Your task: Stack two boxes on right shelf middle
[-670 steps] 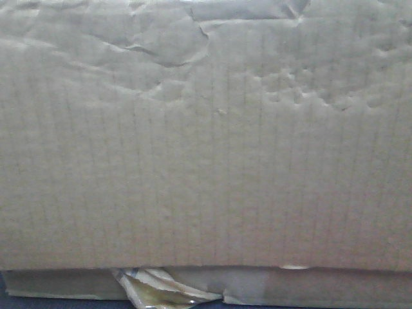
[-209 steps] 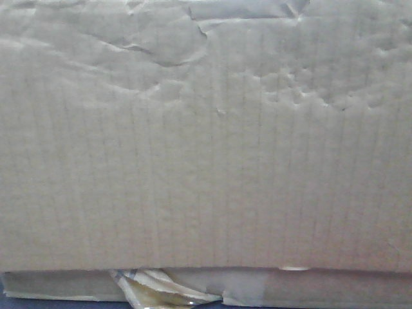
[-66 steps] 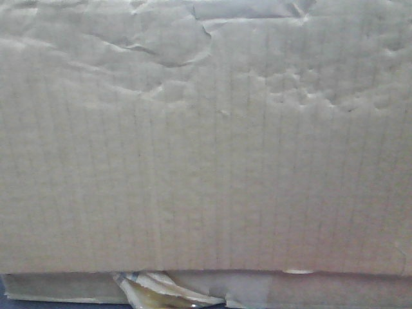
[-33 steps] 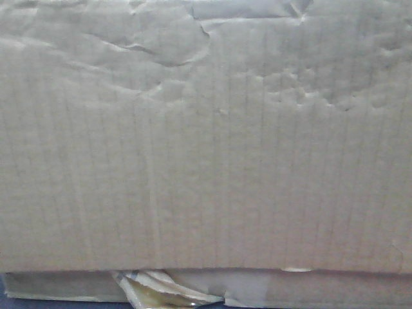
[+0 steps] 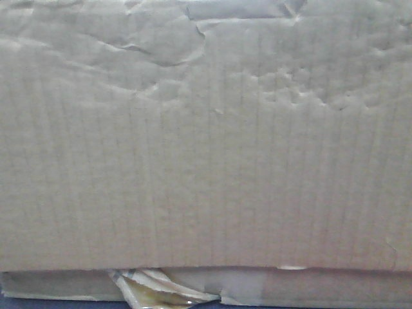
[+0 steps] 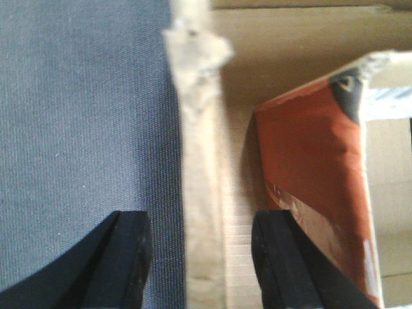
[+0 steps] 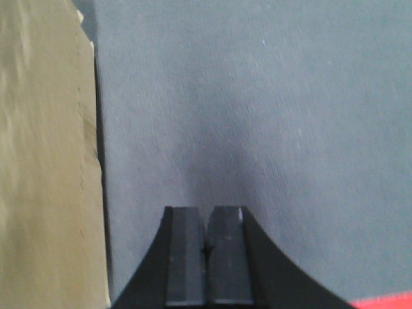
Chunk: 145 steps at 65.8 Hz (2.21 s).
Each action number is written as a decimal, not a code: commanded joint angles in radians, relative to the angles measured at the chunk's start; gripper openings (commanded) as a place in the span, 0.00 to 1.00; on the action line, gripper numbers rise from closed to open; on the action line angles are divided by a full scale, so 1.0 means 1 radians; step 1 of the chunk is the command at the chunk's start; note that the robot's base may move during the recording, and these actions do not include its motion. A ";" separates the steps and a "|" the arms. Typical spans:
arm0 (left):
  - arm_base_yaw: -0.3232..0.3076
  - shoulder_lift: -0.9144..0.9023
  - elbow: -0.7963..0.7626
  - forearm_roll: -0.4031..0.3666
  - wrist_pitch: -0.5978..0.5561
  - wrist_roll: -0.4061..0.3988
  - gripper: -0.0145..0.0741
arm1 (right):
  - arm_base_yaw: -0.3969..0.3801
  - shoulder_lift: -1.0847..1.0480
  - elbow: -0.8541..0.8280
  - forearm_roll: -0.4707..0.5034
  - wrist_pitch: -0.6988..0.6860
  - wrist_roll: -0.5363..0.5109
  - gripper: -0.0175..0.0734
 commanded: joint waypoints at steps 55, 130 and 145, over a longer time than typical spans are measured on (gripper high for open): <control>-0.006 -0.001 0.002 0.023 -0.002 0.007 0.48 | 0.396 0.459 -0.324 -0.200 0.005 0.284 0.49; -0.004 -0.001 0.002 0.025 -0.002 0.007 0.48 | 0.396 0.553 -0.240 -0.142 0.005 0.246 0.48; -0.004 -0.001 0.002 0.025 -0.002 0.007 0.48 | 0.396 0.553 -0.240 -0.138 0.005 0.243 0.48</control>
